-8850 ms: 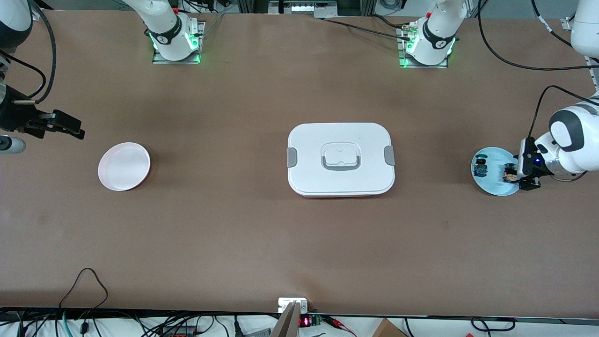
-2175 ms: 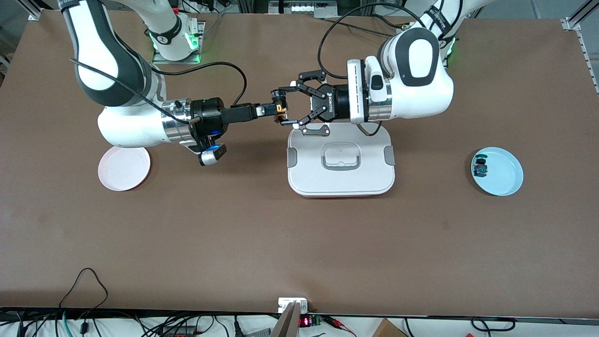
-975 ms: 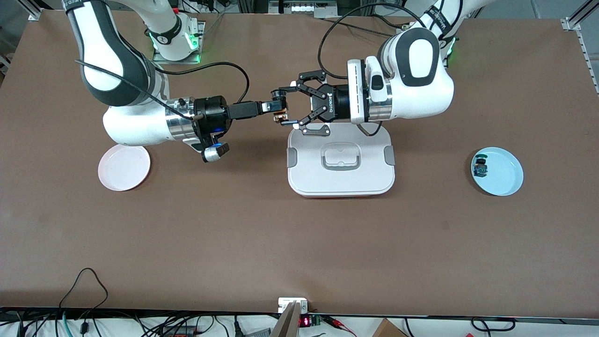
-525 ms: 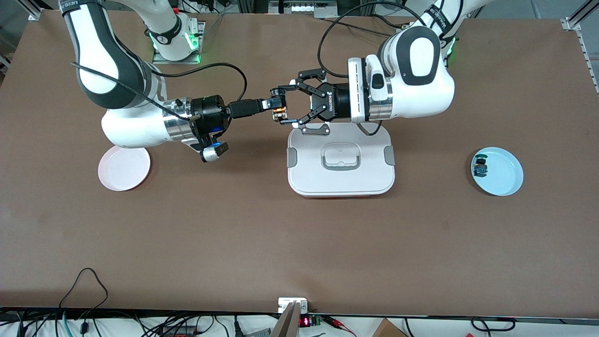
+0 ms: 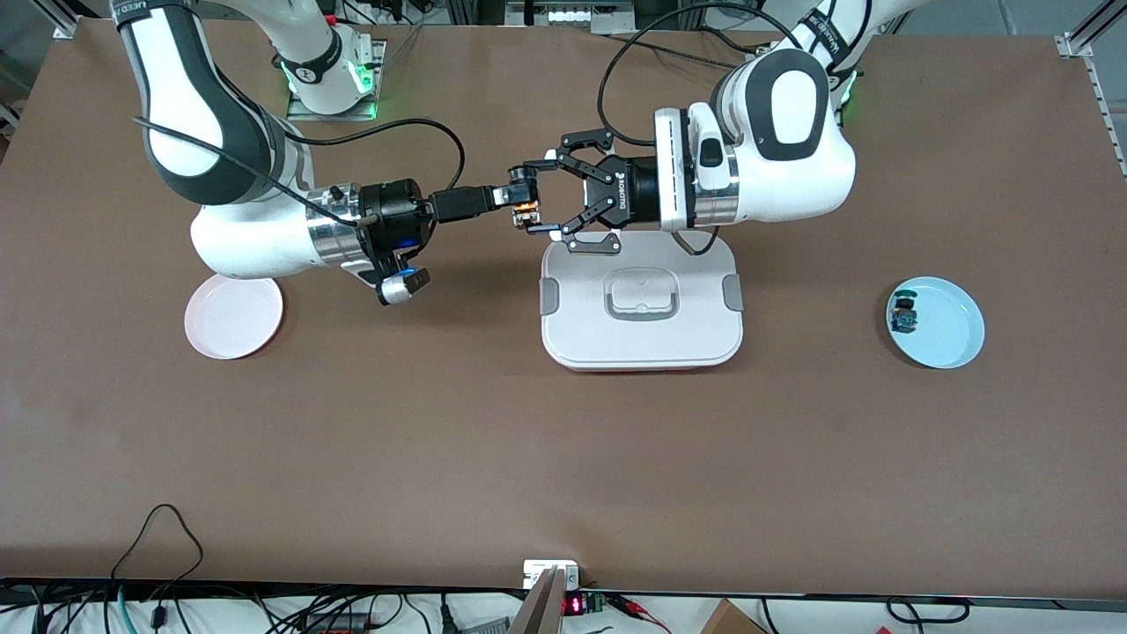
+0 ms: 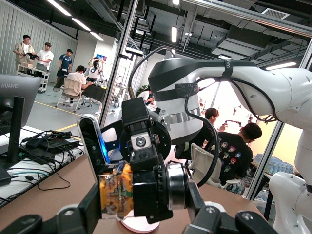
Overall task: Transfer orange switch to right arm and place
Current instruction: 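Open the left gripper and withdraw it while the right gripper holds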
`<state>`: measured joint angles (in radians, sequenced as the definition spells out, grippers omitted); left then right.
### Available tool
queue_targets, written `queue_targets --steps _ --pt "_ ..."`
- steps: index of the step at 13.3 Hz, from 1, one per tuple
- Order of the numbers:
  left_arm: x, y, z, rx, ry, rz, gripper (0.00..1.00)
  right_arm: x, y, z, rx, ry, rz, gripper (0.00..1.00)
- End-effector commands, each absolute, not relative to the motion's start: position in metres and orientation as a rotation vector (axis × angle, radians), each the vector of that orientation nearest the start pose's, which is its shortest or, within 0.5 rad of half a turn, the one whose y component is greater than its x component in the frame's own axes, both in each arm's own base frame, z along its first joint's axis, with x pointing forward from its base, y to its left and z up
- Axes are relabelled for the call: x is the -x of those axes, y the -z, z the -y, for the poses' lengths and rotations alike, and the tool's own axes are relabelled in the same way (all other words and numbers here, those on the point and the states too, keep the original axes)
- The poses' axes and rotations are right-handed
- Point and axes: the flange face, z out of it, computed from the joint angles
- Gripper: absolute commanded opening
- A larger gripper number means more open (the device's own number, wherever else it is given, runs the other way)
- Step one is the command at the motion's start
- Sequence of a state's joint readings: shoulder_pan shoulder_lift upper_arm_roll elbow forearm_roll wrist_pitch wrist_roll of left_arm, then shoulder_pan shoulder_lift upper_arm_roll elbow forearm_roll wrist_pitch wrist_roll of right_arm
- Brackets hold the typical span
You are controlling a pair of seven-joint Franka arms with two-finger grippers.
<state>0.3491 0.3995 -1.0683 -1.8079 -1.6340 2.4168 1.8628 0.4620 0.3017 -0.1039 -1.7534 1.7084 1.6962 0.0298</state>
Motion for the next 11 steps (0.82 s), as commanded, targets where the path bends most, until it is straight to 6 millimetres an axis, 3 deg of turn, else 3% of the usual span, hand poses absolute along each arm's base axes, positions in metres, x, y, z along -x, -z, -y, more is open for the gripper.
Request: queue_targets --steps 1,3,7,9,11 --pt "-0.538 -0.470 0.364 -1.452 -1.048 0.921 1.00 -0.570 -0.478 -0.319 1.520 -0.554 -0.234 0.01" --pt "-0.556 -0.466 0.338 -1.478 -1.081 0.898 1.00 -0.570 -0.478 -0.320 1.519 -0.555 -0.233 0.01" --pt "-0.603 -0.436 0.259 -1.417 -1.190 0.862 1.00 -0.572 -0.478 -0.317 1.518 -0.549 -0.235 0.00" --pt "-0.627 -0.411 0.215 -1.439 -1.273 0.893 1.00 -0.582 -0.478 -0.297 1.515 -0.508 -0.240 0.00" --pt "-0.649 -0.402 0.176 -1.422 -1.272 1.122 1.00 -0.589 -0.475 -0.274 1.549 -0.494 -0.218 0.00"
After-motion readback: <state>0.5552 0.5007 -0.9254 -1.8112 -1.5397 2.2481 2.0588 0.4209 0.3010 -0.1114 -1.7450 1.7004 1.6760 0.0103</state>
